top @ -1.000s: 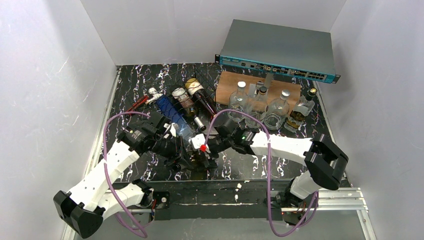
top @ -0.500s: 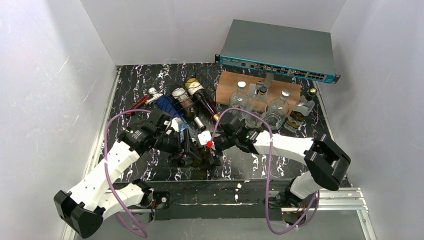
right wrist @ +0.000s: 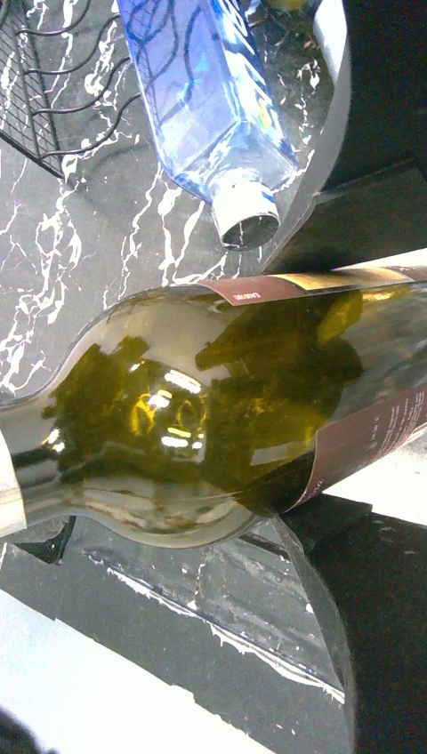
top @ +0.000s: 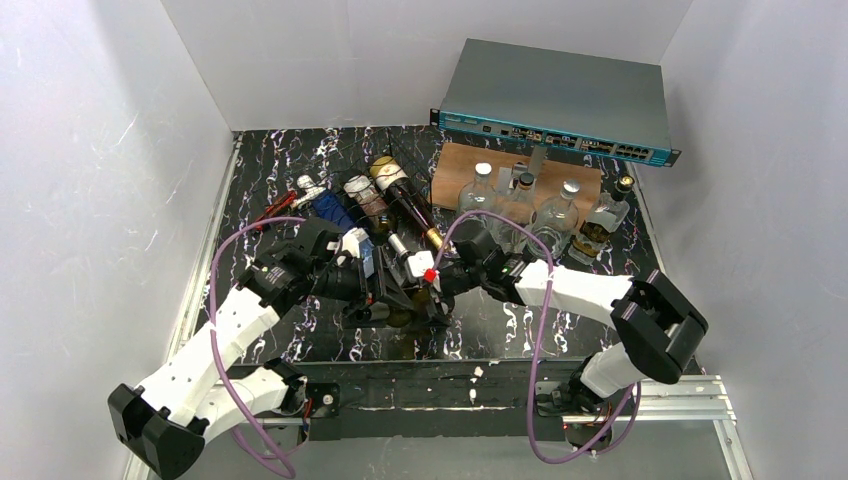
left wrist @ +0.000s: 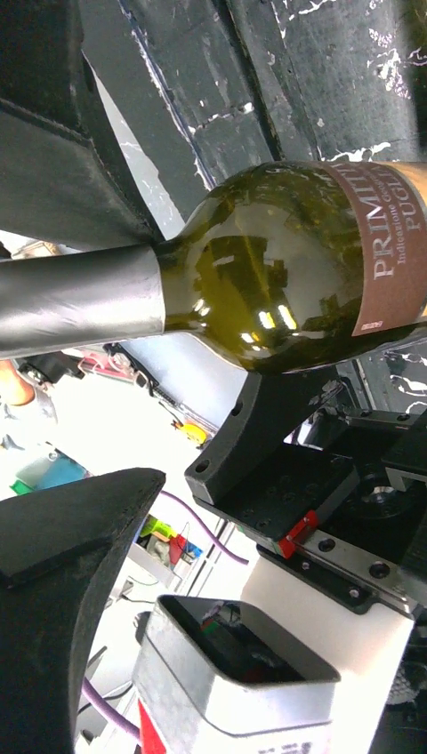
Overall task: Take the wine bottle off the wine rack
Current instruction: Place the wine bottle at the center of the board.
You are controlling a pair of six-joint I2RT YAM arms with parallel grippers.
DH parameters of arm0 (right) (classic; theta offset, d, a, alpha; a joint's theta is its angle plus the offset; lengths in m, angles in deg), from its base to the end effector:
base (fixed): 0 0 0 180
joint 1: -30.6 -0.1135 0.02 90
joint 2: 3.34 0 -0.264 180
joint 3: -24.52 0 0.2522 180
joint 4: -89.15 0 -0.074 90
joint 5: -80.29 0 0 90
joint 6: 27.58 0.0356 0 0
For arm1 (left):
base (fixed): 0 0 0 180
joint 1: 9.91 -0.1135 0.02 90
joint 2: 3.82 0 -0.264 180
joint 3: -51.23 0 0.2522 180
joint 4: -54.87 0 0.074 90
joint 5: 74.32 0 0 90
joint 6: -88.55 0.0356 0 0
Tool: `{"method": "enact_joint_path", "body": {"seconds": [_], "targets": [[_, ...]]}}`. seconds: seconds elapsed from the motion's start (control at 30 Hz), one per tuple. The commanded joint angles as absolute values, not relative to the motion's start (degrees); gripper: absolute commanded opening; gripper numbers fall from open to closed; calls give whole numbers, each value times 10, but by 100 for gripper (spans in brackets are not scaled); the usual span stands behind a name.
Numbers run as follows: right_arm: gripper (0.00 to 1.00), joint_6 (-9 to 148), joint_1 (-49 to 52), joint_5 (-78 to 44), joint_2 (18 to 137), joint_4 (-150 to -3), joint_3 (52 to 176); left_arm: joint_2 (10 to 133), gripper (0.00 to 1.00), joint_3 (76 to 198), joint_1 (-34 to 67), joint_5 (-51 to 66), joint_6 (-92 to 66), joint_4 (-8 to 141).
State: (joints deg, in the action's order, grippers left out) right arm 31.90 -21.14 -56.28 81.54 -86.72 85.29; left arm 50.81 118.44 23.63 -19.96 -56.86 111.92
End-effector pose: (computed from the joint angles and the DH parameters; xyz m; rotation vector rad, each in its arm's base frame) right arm 0.1738 0.2621 0.2268 -1.6977 1.1641 1.0627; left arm 0.1442 -0.1205 0.3116 -0.1517 2.6687 -1.3864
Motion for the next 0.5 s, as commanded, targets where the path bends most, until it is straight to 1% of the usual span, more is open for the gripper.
{"method": "enact_joint_path", "body": {"seconds": [0.0,0.27,0.47], "targets": [[49,355,-192,-598,789,-918,848,487,83,1173,236,-209,-583,1073],[49,380,-168,-617,779,-941,838,457,85,1154,236,-184,-569,985],[49,401,-150,-629,773,-962,829,436,87,1153,236,-148,-507,951]]}}
